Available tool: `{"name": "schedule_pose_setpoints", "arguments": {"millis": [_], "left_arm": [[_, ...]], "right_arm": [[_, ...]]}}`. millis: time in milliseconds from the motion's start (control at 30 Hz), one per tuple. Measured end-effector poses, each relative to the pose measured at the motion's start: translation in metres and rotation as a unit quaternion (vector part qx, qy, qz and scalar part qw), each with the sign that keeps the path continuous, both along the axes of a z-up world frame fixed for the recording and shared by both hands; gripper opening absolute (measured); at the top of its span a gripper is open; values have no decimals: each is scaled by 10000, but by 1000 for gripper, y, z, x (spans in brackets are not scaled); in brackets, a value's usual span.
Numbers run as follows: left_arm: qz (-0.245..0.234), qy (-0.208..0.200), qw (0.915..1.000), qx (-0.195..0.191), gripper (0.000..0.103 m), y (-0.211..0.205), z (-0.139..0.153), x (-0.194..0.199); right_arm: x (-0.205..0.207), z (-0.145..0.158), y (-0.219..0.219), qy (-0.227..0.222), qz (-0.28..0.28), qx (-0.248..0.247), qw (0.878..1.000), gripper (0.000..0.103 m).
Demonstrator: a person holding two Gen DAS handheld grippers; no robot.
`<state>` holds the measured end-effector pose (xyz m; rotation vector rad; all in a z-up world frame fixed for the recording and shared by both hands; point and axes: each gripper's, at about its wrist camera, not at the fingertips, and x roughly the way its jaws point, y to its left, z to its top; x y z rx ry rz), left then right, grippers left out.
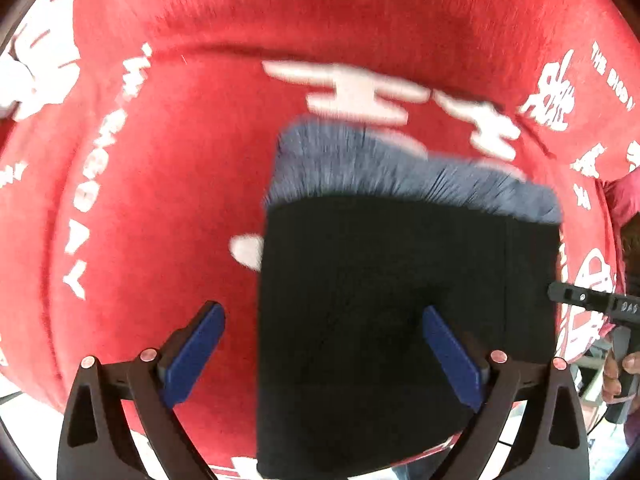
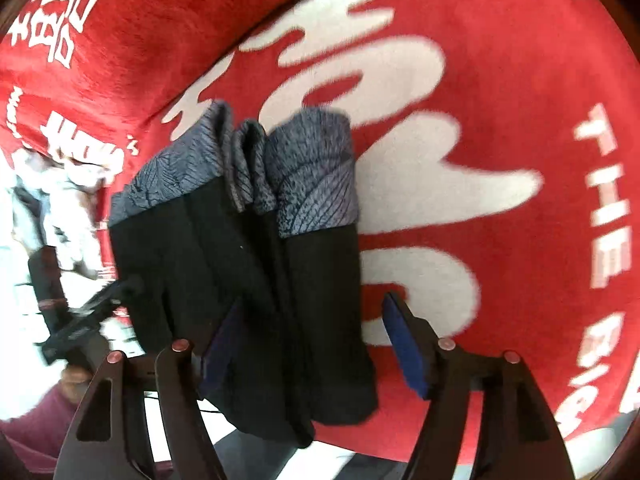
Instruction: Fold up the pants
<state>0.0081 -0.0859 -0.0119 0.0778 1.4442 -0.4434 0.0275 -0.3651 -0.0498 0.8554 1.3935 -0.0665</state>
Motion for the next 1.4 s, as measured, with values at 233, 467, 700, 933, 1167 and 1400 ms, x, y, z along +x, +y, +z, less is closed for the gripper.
{"name": "schedule_pose_setpoints", "arguments": {"millis": [233,467,700,933,1167,1400], "left_arm": [[-131,-469,9964,-687,100,-23,37,15],[-355,-490,9964,-600,100,-50,-8,19],[-282,-309,9990,-161,100,-44,-30,26],[-411,-337,9976,434,100,-34,-1,-6],[-642,-312,9943,791,101,-30,32,-42],[-701,-180,9915,1084,101,-29,51,-55]], "right_arm": [[14,58,3,-771,39,-277,9966,19],[53,33,20,-618,211,-302,9974,16],[57,13,13,-613,15,-125,9980,3],[40,31,13,-389,-10,-157,9991,9],[3,48,16,-41,-223,-134,9997,23],[-22,69,30,238,-280,-271,9990,70]]}}
